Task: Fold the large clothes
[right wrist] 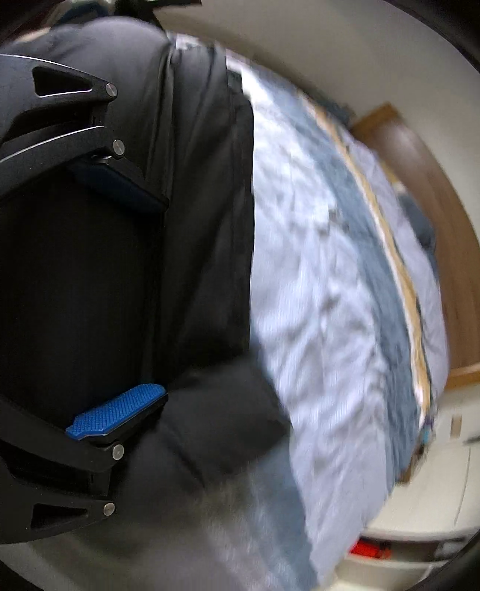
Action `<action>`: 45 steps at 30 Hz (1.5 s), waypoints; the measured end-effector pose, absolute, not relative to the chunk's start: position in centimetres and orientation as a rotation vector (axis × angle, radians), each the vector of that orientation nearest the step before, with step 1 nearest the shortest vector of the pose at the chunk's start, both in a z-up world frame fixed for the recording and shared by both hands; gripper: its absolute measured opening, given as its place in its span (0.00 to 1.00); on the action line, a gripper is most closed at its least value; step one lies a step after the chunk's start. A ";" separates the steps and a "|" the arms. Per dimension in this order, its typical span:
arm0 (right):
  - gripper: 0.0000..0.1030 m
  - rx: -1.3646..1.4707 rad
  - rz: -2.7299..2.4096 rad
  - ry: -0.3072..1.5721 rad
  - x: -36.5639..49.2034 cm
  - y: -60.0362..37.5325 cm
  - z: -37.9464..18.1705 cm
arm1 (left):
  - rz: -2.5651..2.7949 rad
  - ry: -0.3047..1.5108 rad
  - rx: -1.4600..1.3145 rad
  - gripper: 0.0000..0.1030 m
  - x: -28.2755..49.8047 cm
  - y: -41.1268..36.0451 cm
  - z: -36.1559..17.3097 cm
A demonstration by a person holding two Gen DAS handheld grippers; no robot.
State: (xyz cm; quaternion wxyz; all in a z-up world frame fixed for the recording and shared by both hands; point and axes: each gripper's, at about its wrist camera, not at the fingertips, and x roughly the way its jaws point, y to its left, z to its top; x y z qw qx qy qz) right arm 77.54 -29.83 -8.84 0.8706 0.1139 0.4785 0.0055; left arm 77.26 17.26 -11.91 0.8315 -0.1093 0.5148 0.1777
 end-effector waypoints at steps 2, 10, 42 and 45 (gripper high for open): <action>0.88 0.207 -0.046 1.008 77.0 -30.7 -8.4 | 0.426 1.080 -0.251 0.74 75.7 19.5 -11.0; 0.88 0.176 0.166 0.814 72.2 -25.0 -1.0 | 0.203 0.886 -0.257 0.73 68.2 15.6 -3.8; 0.94 0.109 0.326 0.783 63.3 -19.2 -2.3 | 0.081 0.839 -0.117 0.74 57.8 5.2 -6.5; 0.94 0.060 0.372 0.776 62.5 -17.0 -3.0 | 0.075 0.823 -0.089 0.74 57.3 4.4 -6.9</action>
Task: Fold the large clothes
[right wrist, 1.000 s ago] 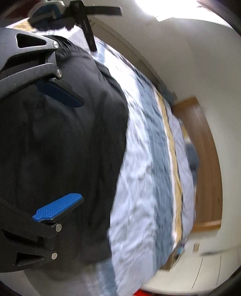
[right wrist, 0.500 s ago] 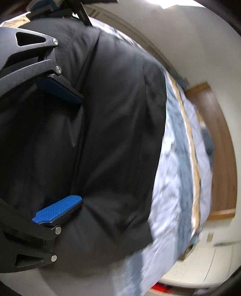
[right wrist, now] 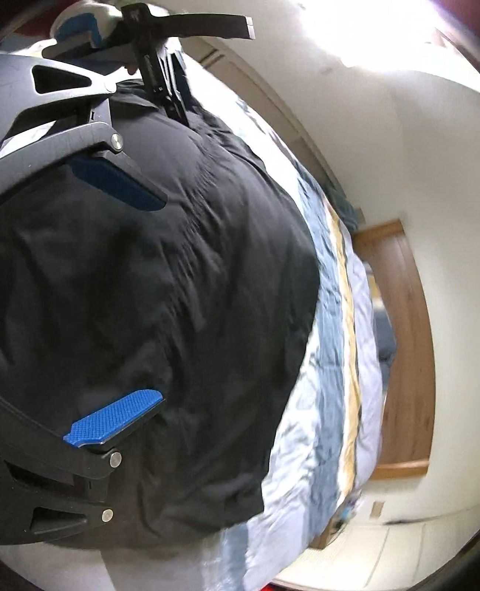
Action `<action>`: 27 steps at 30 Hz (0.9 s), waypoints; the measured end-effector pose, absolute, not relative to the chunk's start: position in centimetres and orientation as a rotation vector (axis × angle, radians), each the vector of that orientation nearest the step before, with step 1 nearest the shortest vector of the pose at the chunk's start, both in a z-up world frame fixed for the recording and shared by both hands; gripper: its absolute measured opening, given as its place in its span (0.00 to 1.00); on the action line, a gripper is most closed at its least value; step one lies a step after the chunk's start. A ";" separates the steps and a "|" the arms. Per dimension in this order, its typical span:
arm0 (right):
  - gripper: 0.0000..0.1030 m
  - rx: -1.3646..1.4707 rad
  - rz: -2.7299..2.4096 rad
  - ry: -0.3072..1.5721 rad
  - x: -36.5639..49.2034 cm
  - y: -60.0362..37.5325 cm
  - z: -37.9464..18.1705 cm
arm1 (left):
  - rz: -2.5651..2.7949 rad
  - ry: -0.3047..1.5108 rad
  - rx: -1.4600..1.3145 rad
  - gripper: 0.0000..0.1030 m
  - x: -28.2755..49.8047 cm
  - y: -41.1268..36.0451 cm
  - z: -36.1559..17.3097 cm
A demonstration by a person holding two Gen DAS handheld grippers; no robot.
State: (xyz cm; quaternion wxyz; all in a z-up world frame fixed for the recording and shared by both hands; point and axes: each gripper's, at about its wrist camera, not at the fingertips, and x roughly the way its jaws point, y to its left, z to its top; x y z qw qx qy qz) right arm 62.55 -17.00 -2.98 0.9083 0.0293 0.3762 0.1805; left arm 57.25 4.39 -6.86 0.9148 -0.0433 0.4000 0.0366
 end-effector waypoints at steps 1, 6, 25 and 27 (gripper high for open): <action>0.94 0.049 0.374 0.785 62.4 -16.7 -3.4 | 0.072 0.822 -0.089 0.74 57.1 4.3 -7.0; 0.96 0.064 0.351 0.823 62.5 -17.9 -5.5 | 0.076 0.814 -0.083 0.74 56.5 4.4 -7.5; 0.96 0.110 0.239 0.833 56.5 -23.2 -4.8 | 0.072 0.800 -0.091 0.74 52.5 3.5 -7.5; 0.96 0.121 0.299 0.831 56.2 -21.9 -4.7 | 0.073 0.801 -0.099 0.74 52.0 3.6 -8.1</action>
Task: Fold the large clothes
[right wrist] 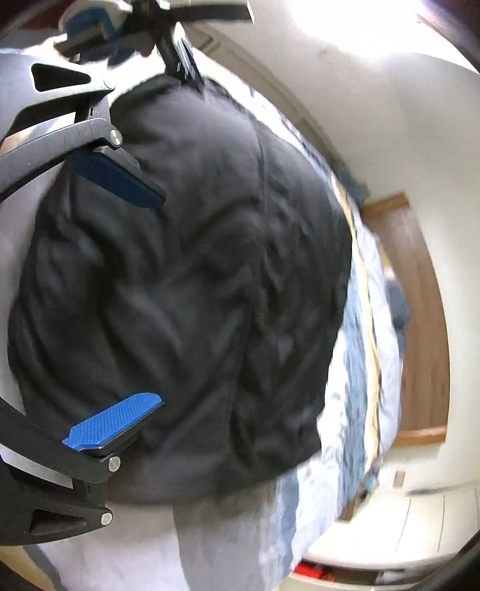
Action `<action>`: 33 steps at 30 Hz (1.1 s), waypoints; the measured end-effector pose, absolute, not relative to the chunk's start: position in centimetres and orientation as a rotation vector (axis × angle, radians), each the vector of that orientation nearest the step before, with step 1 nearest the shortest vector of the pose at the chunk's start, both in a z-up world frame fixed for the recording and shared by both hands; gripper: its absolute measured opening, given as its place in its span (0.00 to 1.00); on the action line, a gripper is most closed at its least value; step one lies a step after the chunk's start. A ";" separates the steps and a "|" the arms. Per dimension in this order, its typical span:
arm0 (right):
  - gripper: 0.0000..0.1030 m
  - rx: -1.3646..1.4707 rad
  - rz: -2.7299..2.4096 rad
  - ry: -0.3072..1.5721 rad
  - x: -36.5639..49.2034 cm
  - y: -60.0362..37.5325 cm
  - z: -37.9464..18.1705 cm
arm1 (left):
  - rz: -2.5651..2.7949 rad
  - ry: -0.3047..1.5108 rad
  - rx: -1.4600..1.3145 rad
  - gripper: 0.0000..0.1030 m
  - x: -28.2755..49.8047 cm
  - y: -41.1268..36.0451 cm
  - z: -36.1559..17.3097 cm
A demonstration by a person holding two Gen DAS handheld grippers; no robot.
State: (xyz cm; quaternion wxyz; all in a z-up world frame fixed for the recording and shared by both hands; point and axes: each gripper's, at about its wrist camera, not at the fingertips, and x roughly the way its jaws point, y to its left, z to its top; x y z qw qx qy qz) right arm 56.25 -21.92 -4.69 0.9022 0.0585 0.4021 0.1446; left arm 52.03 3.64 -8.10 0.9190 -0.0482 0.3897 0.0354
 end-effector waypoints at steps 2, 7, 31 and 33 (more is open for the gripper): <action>0.96 0.106 0.316 0.857 56.3 -21.2 -5.4 | 0.075 0.806 -0.091 0.74 51.6 3.9 -8.7; 0.97 0.075 0.246 0.919 56.9 -23.2 -7.7 | 0.035 0.814 -0.079 0.74 50.2 5.5 -7.9; 0.97 0.099 0.068 0.958 58.5 -31.5 -8.2 | 0.133 0.877 -0.261 0.85 52.3 16.0 -11.1; 0.97 0.105 0.054 0.961 58.3 -32.4 -7.7 | 0.139 0.877 -0.264 0.85 51.7 16.4 -10.6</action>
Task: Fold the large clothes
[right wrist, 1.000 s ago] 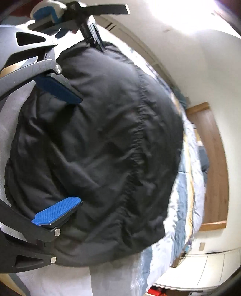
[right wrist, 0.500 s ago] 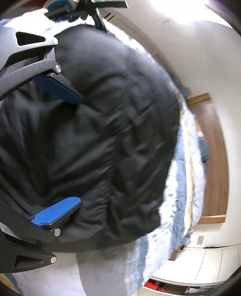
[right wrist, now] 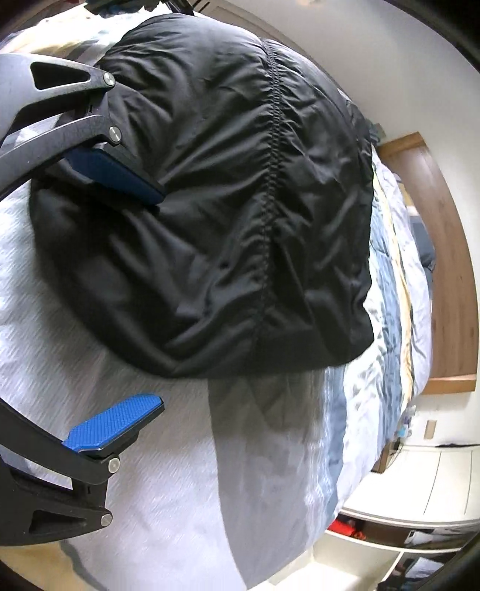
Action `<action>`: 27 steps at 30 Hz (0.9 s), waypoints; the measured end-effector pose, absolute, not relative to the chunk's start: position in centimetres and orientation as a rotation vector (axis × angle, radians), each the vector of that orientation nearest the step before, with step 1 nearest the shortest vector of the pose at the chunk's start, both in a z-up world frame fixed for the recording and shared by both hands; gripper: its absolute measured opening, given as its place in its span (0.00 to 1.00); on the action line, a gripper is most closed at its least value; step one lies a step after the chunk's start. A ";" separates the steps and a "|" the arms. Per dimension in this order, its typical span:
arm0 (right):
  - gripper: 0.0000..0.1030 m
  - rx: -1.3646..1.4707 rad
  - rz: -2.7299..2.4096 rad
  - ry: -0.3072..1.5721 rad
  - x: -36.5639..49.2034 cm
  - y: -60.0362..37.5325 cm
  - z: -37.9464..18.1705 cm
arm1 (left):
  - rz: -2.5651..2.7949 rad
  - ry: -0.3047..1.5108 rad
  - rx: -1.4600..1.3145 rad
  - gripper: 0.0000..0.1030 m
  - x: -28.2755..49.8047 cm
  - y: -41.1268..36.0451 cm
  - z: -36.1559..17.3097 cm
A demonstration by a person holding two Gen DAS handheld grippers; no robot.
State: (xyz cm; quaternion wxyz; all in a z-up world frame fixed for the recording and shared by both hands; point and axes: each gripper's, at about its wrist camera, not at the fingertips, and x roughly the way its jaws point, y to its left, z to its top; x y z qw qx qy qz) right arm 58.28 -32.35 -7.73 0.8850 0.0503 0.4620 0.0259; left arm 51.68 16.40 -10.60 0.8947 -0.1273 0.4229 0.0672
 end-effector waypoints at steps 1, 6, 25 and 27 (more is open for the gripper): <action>0.97 0.108 0.049 0.961 58.2 -32.6 -7.6 | 0.142 0.880 -0.266 0.85 51.5 16.5 -10.4; 0.97 0.102 0.039 0.947 56.3 -32.8 -6.2 | 0.165 0.858 -0.236 0.85 50.4 16.1 -8.5; 0.99 0.060 0.203 0.937 57.0 -24.3 -7.2 | 0.071 0.804 -0.107 0.85 52.5 9.3 -9.4; 0.99 0.052 0.193 0.942 56.7 -24.7 -7.4 | 0.069 0.803 -0.114 0.85 52.5 9.4 -9.5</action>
